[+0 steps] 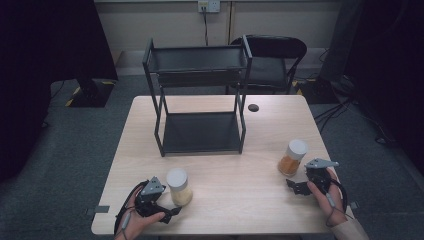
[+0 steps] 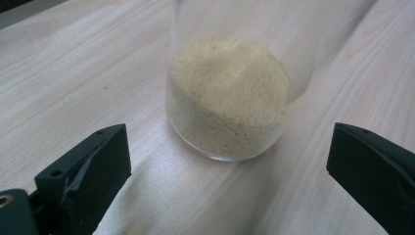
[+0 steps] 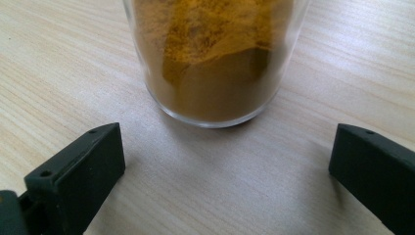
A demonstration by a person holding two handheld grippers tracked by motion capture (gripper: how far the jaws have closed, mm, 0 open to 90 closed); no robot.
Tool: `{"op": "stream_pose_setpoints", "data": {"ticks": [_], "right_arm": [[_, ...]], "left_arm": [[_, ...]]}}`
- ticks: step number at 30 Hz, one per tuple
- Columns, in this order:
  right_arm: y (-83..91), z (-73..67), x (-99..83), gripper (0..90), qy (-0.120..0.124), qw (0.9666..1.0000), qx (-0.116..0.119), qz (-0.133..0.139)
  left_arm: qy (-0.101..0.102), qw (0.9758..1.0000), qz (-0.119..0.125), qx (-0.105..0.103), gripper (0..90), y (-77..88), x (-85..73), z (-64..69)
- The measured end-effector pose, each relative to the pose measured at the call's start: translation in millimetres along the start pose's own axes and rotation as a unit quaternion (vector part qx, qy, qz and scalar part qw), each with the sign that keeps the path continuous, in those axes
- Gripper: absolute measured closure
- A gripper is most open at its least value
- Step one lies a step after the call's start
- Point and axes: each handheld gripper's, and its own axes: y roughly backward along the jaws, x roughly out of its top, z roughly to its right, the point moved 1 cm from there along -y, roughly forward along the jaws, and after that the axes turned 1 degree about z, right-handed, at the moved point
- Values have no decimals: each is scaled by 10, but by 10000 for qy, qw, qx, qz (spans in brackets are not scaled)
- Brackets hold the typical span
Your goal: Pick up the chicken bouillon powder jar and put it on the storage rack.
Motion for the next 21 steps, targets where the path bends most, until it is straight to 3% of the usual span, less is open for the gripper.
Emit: {"op": "stream_pose_setpoints", "data": {"ticks": [21], "right_arm": [[0,0,0,0,1,10000,0,0]], "left_arm": [[-88,9997,239,17,20,118,179,58]]}}
